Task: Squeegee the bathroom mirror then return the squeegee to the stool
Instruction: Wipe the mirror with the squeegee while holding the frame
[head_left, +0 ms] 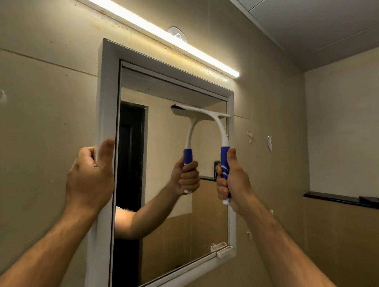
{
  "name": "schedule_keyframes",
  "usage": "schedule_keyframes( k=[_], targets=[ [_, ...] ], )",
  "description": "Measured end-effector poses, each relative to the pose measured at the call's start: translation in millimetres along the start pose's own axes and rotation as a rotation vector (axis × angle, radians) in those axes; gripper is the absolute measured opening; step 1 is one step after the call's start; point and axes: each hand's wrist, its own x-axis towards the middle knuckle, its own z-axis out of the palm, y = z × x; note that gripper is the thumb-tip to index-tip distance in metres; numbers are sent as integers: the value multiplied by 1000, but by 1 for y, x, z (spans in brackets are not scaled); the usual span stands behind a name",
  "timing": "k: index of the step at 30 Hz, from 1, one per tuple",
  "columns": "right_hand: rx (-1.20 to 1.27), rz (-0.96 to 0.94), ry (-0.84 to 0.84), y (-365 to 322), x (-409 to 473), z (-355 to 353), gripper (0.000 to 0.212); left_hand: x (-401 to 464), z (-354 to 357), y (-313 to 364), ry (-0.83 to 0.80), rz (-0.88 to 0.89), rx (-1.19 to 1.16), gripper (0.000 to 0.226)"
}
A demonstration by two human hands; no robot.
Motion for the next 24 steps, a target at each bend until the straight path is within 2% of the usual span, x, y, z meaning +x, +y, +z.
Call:
schedule_keyframes(
  k=[6, 9, 13, 18, 21, 24],
  targets=[
    [0, 77, -4, 41, -24, -12, 61, -23, -15, -34, -96, -150, -45, 48],
    [-10, 71, 10, 37, -27, -17, 61, -27, -13, -32, -13, -123, 29, 47],
    [-35, 33, 24, 13, -18, -20, 61, -19, -8, -19, 113, 10, 133, 47],
    [-57, 76, 31, 27, -20, -28, 62, -24, -19, -28, 202, -7, 232, 47],
    [-40, 87, 39, 46, -27, -28, 63, -41, -16, -45, 157, -78, 141, 47],
    [-27, 49, 44, 38, -25, -21, 61, -45, -3, -39, 225, -62, 165, 46]
  ],
)
